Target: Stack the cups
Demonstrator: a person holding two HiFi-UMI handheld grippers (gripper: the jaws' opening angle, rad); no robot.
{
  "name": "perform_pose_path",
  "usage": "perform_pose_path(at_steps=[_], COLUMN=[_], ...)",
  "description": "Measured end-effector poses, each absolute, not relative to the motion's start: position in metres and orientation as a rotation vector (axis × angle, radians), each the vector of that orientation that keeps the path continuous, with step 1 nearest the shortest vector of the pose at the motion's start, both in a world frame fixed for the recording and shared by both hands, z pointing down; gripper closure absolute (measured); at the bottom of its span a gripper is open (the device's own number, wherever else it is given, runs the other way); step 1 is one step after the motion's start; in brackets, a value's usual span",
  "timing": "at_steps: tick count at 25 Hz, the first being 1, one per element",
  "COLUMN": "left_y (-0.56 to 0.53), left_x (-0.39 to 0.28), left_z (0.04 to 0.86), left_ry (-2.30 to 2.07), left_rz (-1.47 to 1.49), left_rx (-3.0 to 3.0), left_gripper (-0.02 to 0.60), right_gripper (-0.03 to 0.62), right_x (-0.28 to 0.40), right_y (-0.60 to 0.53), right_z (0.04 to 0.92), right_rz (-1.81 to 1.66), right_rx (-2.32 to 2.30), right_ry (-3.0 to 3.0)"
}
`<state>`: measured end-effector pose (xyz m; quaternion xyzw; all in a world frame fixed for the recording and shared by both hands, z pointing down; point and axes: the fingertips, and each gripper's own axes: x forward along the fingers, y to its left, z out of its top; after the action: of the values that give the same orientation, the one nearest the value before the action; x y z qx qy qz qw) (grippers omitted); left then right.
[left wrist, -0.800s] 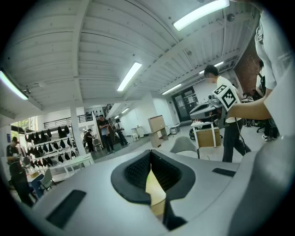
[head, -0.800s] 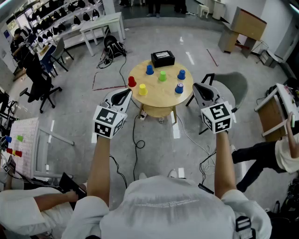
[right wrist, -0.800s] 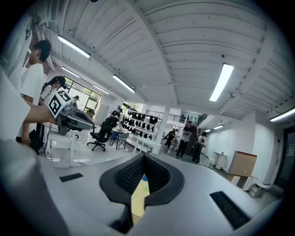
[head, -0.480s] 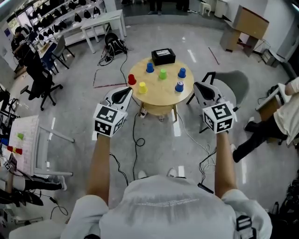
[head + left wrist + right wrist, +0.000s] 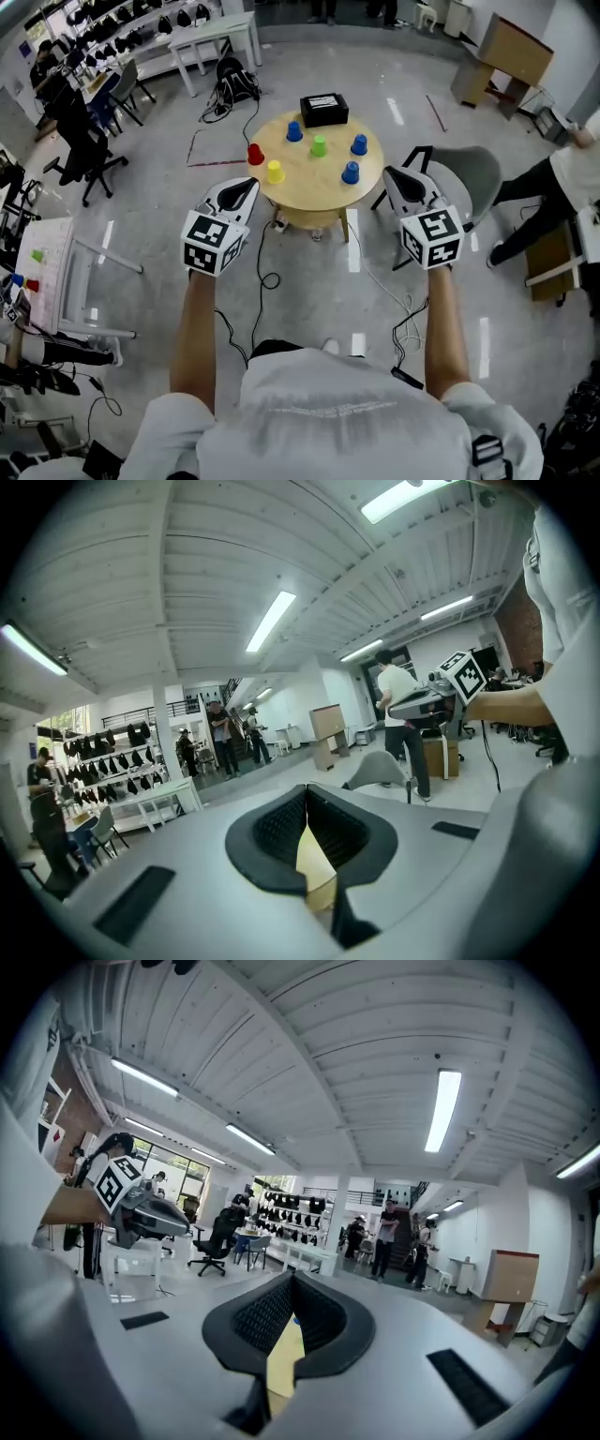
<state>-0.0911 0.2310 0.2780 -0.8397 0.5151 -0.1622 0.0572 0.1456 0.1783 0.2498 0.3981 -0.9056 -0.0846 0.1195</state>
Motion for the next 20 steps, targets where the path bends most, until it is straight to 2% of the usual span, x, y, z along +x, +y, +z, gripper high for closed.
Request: perform_pose_path(at_steps=[7, 15, 16, 18, 20], left_y=[0.207, 0.145, 0.133, 0.109, 0.085], left_x=[-0.059, -0.068, -0.070, -0.075, -0.080], left_z=[0.285, 0.292, 0.293, 0.295, 0.297], left_ry=[1.600, 1.600, 1.588, 1.552, 1.508], left_rz=[-0.518, -0.425, -0.411, -0.397, -0.393], left_rx=[-2.531, -2.534, -2.544, -2.566, -2.586], left_gripper=[0.563, 0.558, 0.543, 0.443, 0.431], right_gripper=[0.568, 0.566, 0.565, 0.481, 0.445], right_x=[0.169, 0.162, 0.158, 0.148, 0.137], right_y=[0.146, 0.093, 0.083, 0.064, 0.043], right_z=[0.258, 0.271, 0.272, 0.275, 0.277], right_rz=[-0.216, -0.212, -0.211, -0.198, -0.194], right_rx=[1.097, 1.114, 1.121, 1.121, 1.126], right_ry=[-2.665, -2.663, -2.656, -2.643, -2.628])
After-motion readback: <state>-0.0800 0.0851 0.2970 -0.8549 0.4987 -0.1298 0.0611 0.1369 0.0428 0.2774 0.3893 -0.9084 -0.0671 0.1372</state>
